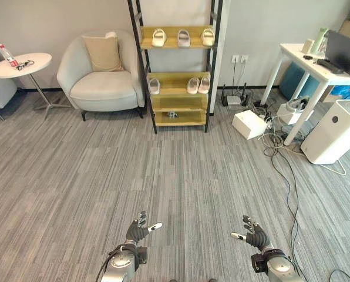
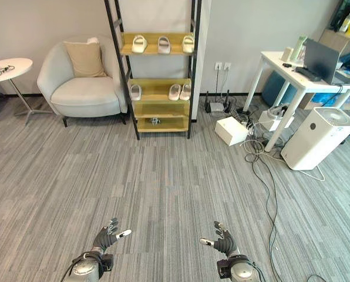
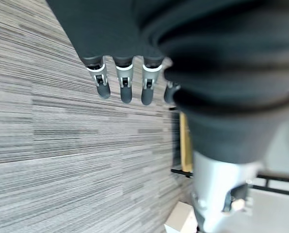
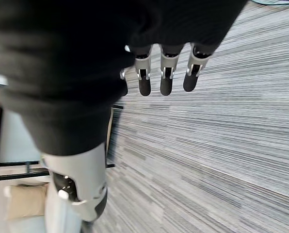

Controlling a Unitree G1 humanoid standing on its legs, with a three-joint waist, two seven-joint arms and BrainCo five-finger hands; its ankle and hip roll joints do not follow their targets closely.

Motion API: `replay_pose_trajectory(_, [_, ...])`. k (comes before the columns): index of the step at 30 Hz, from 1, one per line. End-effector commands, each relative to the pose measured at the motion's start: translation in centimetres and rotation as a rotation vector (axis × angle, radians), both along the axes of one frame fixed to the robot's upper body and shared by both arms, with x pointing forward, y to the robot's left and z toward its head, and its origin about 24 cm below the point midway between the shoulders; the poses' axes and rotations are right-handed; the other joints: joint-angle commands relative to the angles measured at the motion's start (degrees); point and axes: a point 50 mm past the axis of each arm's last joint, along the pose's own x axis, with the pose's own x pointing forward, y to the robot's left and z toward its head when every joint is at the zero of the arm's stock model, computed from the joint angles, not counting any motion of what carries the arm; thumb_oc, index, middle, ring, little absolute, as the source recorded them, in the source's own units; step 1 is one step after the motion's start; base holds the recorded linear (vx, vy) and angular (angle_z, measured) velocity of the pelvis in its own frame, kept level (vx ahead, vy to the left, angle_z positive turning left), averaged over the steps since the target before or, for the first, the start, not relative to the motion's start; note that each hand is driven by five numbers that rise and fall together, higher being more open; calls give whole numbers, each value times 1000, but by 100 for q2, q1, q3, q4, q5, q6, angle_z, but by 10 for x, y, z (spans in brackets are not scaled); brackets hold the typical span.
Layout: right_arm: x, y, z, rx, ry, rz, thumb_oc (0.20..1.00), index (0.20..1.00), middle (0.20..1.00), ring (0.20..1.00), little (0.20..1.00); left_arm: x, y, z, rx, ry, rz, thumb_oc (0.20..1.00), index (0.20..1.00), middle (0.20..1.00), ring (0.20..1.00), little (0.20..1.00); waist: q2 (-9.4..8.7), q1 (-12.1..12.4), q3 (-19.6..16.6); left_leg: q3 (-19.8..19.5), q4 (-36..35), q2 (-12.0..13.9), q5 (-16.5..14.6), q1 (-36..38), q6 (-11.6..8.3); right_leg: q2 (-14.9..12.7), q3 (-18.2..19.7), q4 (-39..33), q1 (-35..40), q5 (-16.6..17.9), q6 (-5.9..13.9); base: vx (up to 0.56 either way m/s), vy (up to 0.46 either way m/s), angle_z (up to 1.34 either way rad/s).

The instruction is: Arrange the slippers neatly on the shoe rack.

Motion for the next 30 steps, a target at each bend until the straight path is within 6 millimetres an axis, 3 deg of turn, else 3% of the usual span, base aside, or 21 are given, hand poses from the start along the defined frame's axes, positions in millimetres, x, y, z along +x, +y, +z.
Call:
replay_pose_trajectory(1, [18,4,17,4,-109,28,1000,1000,1000,1000,1000,23,-1,16,-17,-110,-7,1000,1000,1000,1000,1000,-188,24,-63,70,-103,349,13,-41,-425,-535,95,-24,83,-293,712,0,0,0])
replay_pose_trajectory(17, [17,10,12,7,-74,60,1000,1000,1000,1000,1000,25,-2,17,-42,-111,7,1000,1000,1000,1000,1000,-201,44,-112,54,-103,358,-49,102,-429,-490,84,-24,231,-370,670,0,0,0])
replay_pose_trajectory(30, [11,22,6,72,-29,72,1000,1000,1000,1000,1000,14,-7,8,-67,-52,2,1000,1000,1000,1000,1000,-176,53,-87,-1,-103,353,-37,64,-422,-497,86,-24,206,-358,667,0,0,0])
